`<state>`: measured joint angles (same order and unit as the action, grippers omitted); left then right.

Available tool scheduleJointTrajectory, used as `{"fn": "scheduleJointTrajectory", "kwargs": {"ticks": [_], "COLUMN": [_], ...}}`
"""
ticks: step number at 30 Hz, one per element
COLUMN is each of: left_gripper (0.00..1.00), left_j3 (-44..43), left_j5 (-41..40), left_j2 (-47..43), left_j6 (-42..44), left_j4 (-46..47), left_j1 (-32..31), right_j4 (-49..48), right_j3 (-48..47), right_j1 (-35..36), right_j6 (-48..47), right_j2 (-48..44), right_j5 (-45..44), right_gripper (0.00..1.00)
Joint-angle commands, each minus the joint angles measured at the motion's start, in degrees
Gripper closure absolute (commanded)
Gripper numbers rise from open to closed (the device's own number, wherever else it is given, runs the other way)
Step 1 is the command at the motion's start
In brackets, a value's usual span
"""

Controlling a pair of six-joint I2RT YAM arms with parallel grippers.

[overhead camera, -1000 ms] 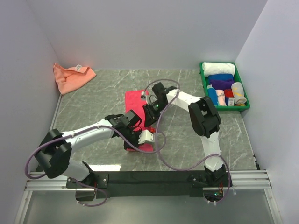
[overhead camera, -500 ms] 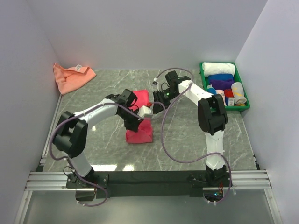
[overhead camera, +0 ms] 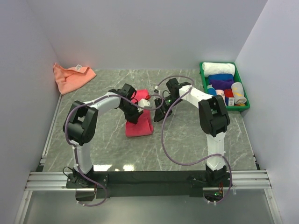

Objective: Roll the towels
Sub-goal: Roll the towel

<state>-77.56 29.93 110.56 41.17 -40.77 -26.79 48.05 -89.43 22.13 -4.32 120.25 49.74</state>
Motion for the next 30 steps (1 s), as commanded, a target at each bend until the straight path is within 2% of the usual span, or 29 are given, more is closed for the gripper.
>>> {"fn": "scheduleJointTrajectory", "kwargs": {"ticks": [1,5,6,11,17,22,26,30], "left_gripper": [0.82,0.68,0.61,0.49,0.48,0.5,0.51,0.5], "left_j3": [-1.9,-1.0,-1.1,-3.4,-4.0,-4.1,0.4,6.3], "left_j5": [-0.6,0.1,0.4,1.8,4.4,10.0,13.7,13.9], "left_j2": [-0.2,-2.3,-2.8,-4.0,-8.2,-11.8,-15.7,-20.3], "left_j6": [1.5,0.6,0.2,-3.5,-7.2,-10.6,-14.5,-15.4], "left_j4": [2.5,2.5,2.5,1.8,-0.4,-5.5,-4.9,-2.8], "left_j1": [0.0,0.1,0.1,0.3,5.2,10.9,15.0,15.9], "right_j4": [-1.4,-1.1,-1.2,-2.7,-4.5,-4.1,-4.8,-7.8], "right_j3": [0.4,0.2,0.0,-1.9,-3.1,-3.6,-4.9,-2.6], "right_j1": [0.1,0.0,-0.2,-0.5,0.3,3.3,8.4,9.9], "right_j6": [0.0,-0.1,0.2,1.9,4.2,3.8,4.2,6.3], "right_j2": [-4.4,-4.5,-4.9,-6.2,-7.7,-8.6,-6.4,-2.9], "right_j5": [1.9,1.9,2.1,3.8,6.2,8.1,7.6,5.6], "right_gripper": [0.6,0.6,0.6,0.59,0.56,0.56,0.56,0.57]}}
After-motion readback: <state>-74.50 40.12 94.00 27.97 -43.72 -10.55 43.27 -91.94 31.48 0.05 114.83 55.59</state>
